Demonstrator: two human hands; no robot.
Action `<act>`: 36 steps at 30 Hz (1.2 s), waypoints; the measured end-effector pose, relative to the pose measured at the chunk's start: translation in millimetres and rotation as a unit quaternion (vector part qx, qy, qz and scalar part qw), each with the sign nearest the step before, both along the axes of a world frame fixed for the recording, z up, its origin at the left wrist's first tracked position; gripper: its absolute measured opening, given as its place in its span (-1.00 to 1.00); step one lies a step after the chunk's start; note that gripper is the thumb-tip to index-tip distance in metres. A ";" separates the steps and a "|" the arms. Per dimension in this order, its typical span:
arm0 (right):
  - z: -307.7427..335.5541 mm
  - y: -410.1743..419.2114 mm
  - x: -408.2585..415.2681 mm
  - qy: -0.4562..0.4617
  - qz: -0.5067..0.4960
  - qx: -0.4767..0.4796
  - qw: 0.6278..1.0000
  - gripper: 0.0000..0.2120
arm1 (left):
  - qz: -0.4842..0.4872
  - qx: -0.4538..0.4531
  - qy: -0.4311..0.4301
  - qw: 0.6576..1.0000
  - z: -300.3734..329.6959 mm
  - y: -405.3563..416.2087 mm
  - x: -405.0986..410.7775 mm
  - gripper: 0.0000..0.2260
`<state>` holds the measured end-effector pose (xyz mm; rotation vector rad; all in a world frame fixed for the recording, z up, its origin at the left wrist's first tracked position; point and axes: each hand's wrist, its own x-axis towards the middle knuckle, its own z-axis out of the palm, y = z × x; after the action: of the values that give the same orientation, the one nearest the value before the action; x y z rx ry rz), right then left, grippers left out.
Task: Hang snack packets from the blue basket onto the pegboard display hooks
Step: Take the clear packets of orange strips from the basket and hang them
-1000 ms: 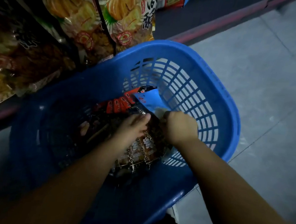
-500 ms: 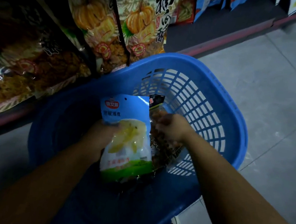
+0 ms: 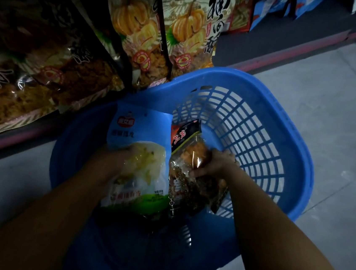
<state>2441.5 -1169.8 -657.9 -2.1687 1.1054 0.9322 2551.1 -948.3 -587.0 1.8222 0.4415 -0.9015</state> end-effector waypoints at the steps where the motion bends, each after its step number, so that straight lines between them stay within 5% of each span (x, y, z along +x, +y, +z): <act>1: 2.3 1.9 0.0 -0.016 -0.009 0.000 1.000 0.06 | 0.001 -0.004 0.006 1.000 0.4 0.7 1.7 -0.62; 6: 21.0 3.8 4.2 -0.187 -0.122 0.055 0.973 -0.35 | 0.029 -0.042 0.025 0.998 4.5 4.7 1.6 -0.78; 10: 46.2 6.1 9.6 -0.254 -0.184 0.111 0.943 -0.68 | 0.036 -0.071 0.039 0.996 10.6 12.6 -2.9 -0.67; 14: 98.0 7.5 2.7 -0.279 -0.227 0.148 0.921 -0.93 | 0.068 -0.133 0.045 0.988 41.2 17.7 -22.7 -0.58; 16: 140.8 15.5 -4.4 -0.322 -0.261 0.147 0.898 -0.88 | 0.079 -0.139 0.048 0.986 74.0 27.3 -36.3 -0.61; 21: 305.5 69.7 -20.9 -0.386 -0.282 0.191 0.857 -0.68 | 0.145 -0.108 0.027 0.983 217.5 68.4 -59.2 -0.75; 29: 593.6 173.6 -4.1 -0.478 -0.250 0.173 0.824 -0.88 | 0.208 -0.188 -0.112 0.953 536.6 164.0 -42.5 -0.92; 34: 723.7 251.5 22.8 -0.503 -0.174 0.223 0.817 -0.89 | 0.242 -0.183 -0.237 0.923 684.7 253.4 -31.7 -0.68; 36: 768.9 285.3 40.2 -0.538 -0.154 0.249 0.790 -0.95 | 0.253 -0.184 -0.293 0.903 722.3 293.7 -31.7 -0.74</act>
<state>2481.7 -884.5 111.0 -1.5509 0.4900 -0.2208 2519.3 -654.6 135.2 1.4291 0.3052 -0.0476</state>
